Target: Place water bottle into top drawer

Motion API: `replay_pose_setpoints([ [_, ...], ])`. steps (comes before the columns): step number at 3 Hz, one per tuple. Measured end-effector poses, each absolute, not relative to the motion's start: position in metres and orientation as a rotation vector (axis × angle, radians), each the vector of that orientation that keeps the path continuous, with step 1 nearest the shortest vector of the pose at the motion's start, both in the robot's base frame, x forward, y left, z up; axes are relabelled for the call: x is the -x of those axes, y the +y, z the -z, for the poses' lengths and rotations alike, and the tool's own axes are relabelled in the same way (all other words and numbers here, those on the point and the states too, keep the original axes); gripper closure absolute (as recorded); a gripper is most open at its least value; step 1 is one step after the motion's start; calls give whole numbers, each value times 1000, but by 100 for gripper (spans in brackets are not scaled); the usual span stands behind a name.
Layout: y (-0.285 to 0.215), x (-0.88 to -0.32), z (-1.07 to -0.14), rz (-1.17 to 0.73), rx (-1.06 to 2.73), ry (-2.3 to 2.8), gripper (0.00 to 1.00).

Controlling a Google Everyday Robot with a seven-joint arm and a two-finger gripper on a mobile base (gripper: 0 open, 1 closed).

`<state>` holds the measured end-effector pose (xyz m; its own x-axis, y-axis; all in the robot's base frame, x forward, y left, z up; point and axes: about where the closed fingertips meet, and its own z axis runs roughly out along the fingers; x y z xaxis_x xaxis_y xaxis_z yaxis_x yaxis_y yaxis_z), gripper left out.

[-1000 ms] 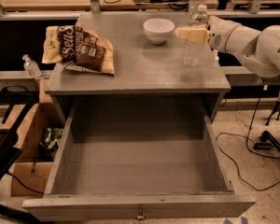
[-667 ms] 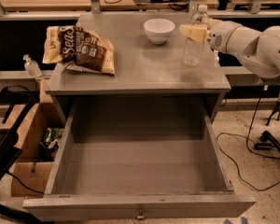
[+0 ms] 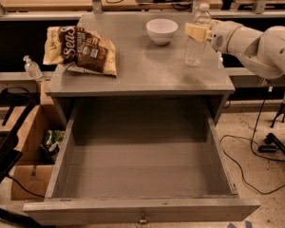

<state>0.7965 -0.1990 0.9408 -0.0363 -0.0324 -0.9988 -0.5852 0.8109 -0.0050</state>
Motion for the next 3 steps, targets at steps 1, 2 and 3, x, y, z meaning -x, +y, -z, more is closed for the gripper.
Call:
replay_pose_setpoints([
  [1,-198,-796,-957,-453,511,1535,100],
  [2,-194,-763,-983,-425,538,1511,100],
  [3,-185,-707,-1000,-410,558,1498,100],
])
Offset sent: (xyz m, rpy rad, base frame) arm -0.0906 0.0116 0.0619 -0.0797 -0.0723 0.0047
